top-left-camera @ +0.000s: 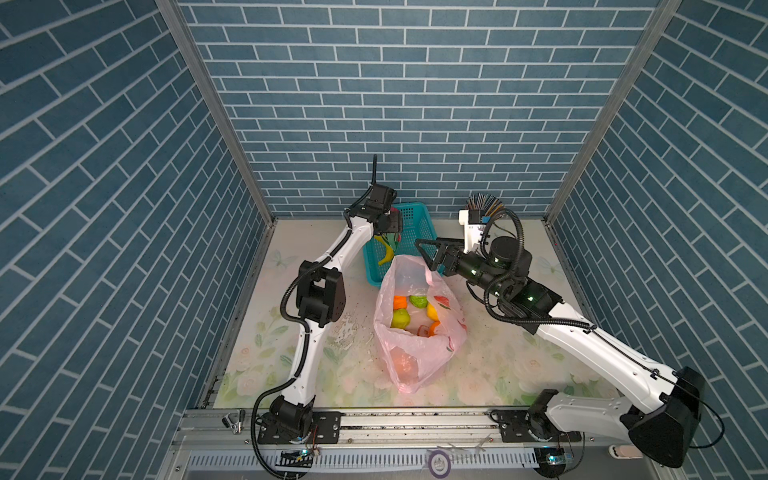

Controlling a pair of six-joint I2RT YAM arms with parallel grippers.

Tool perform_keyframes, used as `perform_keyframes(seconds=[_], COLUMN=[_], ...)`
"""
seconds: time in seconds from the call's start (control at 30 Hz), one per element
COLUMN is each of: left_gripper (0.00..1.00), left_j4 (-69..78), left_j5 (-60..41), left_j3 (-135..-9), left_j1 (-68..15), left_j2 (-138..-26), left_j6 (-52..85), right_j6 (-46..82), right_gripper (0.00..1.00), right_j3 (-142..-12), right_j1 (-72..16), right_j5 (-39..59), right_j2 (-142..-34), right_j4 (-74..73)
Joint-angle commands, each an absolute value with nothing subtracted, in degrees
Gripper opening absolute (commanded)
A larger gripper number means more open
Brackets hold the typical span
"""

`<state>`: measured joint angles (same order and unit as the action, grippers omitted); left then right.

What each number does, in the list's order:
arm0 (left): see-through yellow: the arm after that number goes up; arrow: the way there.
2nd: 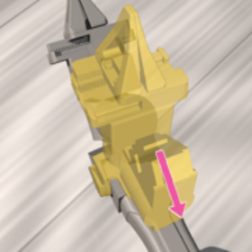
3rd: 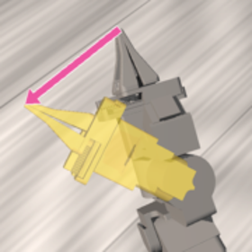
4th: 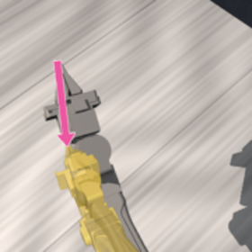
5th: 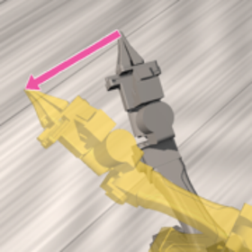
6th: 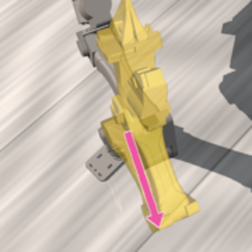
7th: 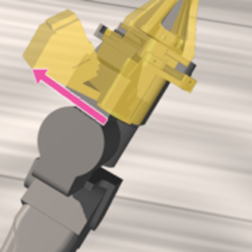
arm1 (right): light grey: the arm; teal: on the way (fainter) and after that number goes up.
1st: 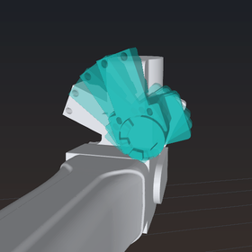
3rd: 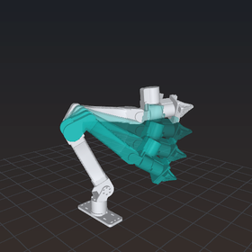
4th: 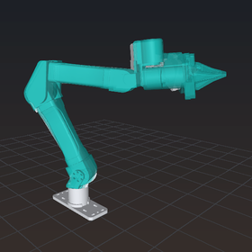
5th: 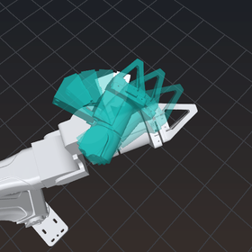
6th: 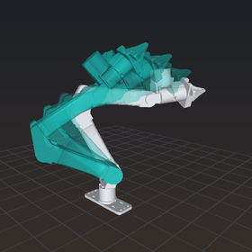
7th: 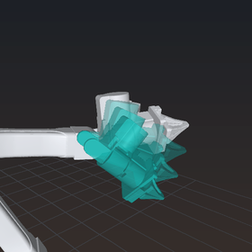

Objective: Untie the knot of the plastic bag and take out the fruit
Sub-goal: 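Carry the dragon fruit with the left gripper and release it into the teal basket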

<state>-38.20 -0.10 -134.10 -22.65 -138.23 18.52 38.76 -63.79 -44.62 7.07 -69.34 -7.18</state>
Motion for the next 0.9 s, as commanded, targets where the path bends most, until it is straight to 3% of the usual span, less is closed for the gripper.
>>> perform_keyframes(seconds=[0.0,0.67,0.73,0.87], left_gripper=[0.45,0.43,0.48,0.72], left_j4=[-38.51,-28.83,-28.83,-29.18], left_j5=[-0.91,-11.82,-12.16,-13.16], left_j3=[-137.11,-138.21,-138.08,-138.02], left_j1=[-23.63,-24.86,-24.87,-24.87], left_j2=[-138.72,-148.07,-148.52,-148.5], left_j6=[17.83,24.37,24.47,24.11], right_j6=[39.63,40.34,40.6,40.69], right_gripper=[0.94,0.94,0.94,0.94], right_j3=[-63.81,-61.32,-60.85,-60.68], right_j1=[-44.47,-44.43,-44.47,-44.48], right_j5=[6.88,5.33,5.24,5.23], right_j2=[-69.48,-67.75,-67.37,-66.76], right_j4=[-6.63,-7.32,-7.6,-7.4])
